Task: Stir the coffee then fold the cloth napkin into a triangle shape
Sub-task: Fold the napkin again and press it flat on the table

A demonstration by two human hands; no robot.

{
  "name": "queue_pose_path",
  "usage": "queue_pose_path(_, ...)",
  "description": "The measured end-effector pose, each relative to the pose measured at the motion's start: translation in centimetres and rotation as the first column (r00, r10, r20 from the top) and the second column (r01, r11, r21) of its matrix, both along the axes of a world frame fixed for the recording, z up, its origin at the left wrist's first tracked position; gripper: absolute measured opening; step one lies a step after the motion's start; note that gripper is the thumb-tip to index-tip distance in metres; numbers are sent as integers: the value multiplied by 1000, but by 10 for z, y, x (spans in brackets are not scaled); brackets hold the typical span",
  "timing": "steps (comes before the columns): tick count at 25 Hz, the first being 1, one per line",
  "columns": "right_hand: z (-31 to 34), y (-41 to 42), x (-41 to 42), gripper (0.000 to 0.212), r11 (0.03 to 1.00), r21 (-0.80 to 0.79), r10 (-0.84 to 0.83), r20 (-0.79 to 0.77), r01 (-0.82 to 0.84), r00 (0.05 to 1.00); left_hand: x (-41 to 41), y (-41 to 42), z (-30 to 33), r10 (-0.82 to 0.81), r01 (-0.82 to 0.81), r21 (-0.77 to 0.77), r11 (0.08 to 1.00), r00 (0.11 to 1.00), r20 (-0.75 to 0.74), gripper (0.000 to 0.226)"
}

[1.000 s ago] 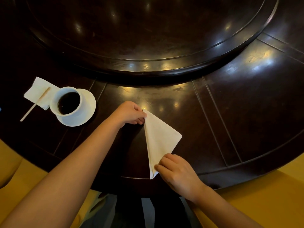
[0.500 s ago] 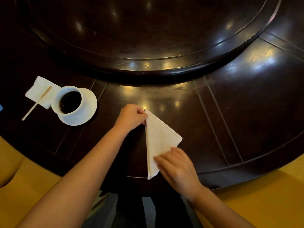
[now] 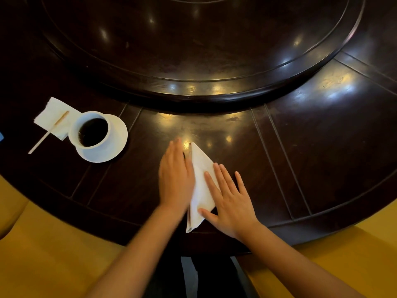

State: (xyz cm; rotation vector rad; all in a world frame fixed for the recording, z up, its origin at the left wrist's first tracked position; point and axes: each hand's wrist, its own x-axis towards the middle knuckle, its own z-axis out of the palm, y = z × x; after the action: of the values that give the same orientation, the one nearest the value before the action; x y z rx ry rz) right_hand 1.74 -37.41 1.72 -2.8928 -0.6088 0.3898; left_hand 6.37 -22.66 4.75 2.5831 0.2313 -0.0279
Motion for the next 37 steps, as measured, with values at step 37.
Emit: queue_pose_path(37, -3, 1, 25, 54, 985, 144, 88, 80, -99, 993, -118, -8, -28, -336, 364, 279, 888, 931, -146, 64)
